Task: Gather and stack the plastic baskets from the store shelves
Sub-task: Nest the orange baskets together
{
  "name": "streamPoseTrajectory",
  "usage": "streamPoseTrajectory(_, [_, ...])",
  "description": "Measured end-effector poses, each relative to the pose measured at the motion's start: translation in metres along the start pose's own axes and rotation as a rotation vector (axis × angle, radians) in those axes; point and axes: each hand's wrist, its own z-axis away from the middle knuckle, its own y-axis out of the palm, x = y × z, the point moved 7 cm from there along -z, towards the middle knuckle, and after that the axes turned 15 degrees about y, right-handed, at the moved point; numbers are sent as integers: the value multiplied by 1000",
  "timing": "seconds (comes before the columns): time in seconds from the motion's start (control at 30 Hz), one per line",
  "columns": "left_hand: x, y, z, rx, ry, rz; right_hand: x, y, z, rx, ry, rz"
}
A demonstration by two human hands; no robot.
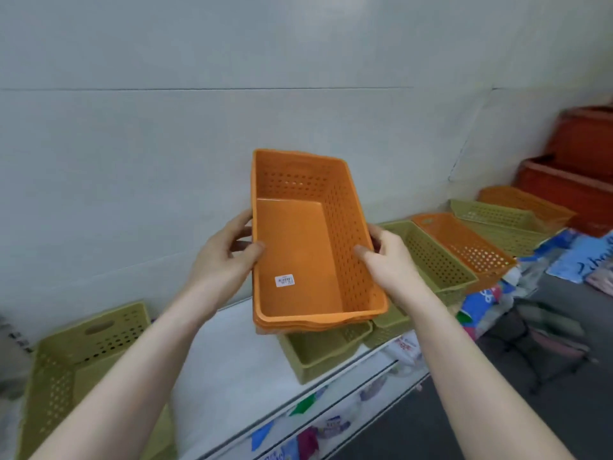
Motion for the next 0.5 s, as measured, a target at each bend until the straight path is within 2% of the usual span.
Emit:
streamPoseTrajectory(0.2, [-31, 129, -38, 173, 122, 111, -53, -120, -17, -180, 54, -40])
streamPoseTrajectory(0.37, [-43, 257, -56, 259, 122, 161, -112, -232, -32, -302, 87, -24])
streamPoseTrajectory(0.5, [-51, 358, -67, 317, 125, 214, -158, -315, -48, -334, 133, -33])
